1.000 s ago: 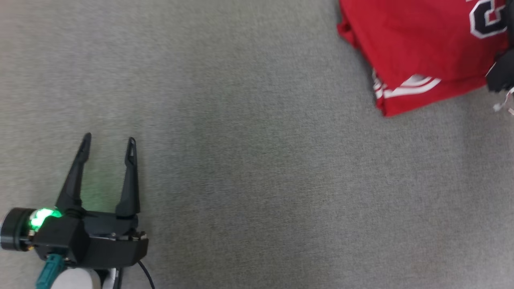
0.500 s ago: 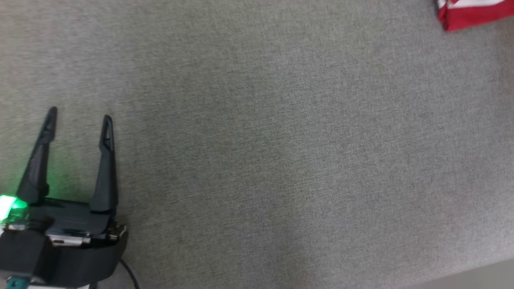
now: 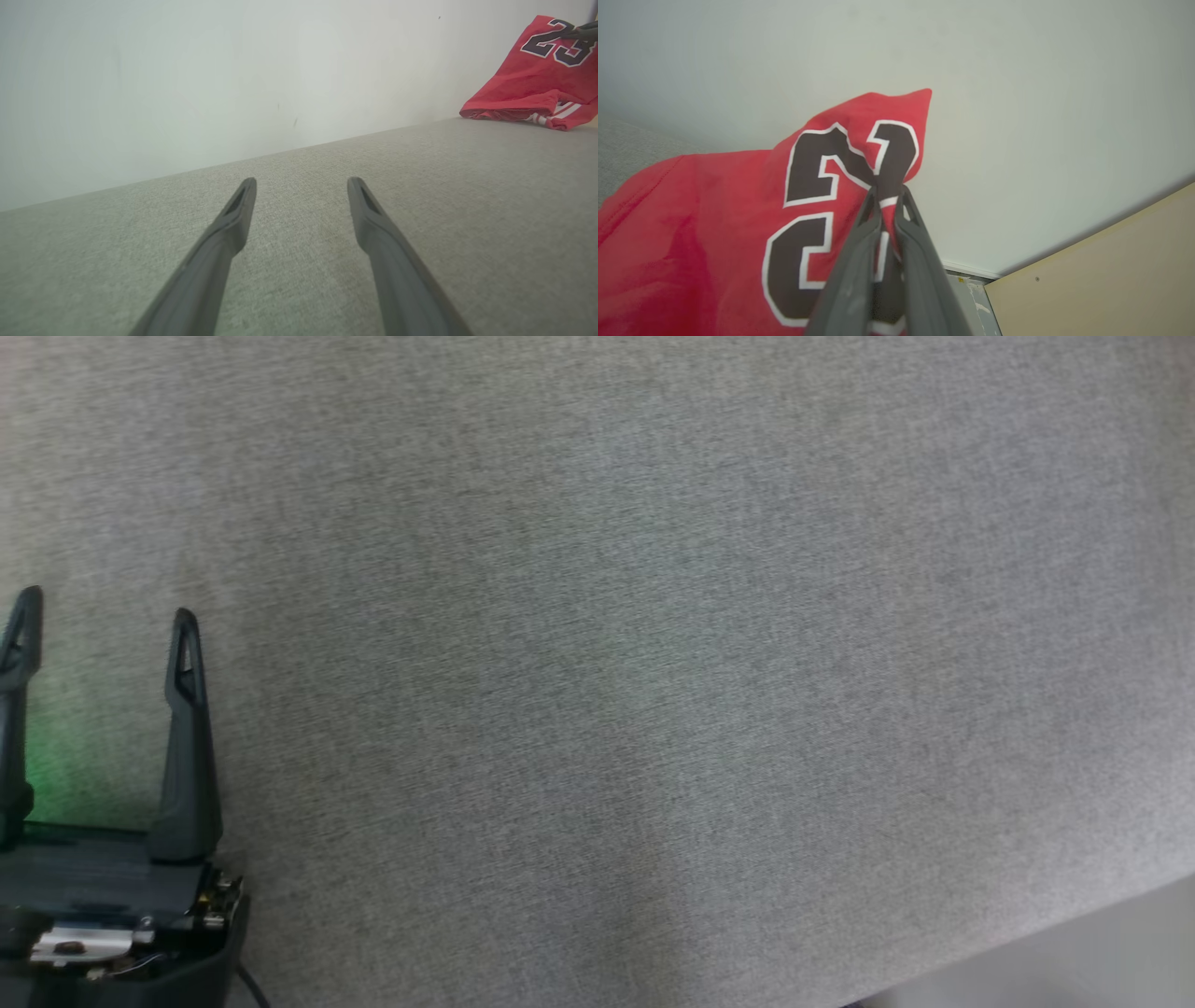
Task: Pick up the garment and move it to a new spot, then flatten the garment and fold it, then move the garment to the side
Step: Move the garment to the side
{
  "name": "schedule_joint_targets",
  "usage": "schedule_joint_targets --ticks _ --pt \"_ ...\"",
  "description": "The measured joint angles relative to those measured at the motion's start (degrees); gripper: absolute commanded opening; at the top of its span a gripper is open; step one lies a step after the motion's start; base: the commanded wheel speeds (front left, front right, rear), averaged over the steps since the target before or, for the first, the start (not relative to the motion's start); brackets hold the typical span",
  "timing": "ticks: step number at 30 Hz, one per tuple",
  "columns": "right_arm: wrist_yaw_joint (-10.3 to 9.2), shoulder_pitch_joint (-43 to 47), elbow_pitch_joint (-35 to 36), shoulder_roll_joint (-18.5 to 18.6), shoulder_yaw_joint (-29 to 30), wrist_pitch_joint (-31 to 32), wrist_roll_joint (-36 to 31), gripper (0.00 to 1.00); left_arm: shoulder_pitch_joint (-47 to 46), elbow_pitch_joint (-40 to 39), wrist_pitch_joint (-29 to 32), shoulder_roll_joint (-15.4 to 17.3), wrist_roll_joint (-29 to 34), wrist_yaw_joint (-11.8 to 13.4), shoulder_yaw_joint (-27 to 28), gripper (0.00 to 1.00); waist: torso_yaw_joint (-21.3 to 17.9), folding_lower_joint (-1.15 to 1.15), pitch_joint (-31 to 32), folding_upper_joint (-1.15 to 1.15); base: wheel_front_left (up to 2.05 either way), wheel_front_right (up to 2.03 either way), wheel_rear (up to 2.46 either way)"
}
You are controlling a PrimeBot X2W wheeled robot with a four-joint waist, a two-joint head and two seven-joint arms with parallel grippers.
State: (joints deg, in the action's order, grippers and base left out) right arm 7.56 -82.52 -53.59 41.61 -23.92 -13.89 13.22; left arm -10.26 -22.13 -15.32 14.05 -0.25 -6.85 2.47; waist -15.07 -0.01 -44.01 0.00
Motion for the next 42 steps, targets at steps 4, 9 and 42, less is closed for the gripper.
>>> schedule_joint_targets --ticks 4,9,42 --pt "0.00 0.0 0.0 -1.1 0.9 -0.1 -0.8 0.00 0.5 -0.5 -0.1 0.5 0.0 0.3 0.4 1.00 -1.3 0.00 -0.5 0.00 0.00 0.00 0.00" --pt "-0.01 0.4 1.0 -1.6 1.4 -0.3 -2.9 0.50 0.6 -0.6 -0.1 0.7 0.0 0.3 0.6 1.00 -1.7 0.00 -0.5 0.00 0.00 0.00 0.00" --pt "-0.01 23.4 21.5 -8.4 8.0 -1.2 0.9 1.00 8.9 17.8 0.3 -10.3 -4.8 1.6 1.8 1.00 5.2 0.00 23.1 0.01 0.00 0.00 0.00"
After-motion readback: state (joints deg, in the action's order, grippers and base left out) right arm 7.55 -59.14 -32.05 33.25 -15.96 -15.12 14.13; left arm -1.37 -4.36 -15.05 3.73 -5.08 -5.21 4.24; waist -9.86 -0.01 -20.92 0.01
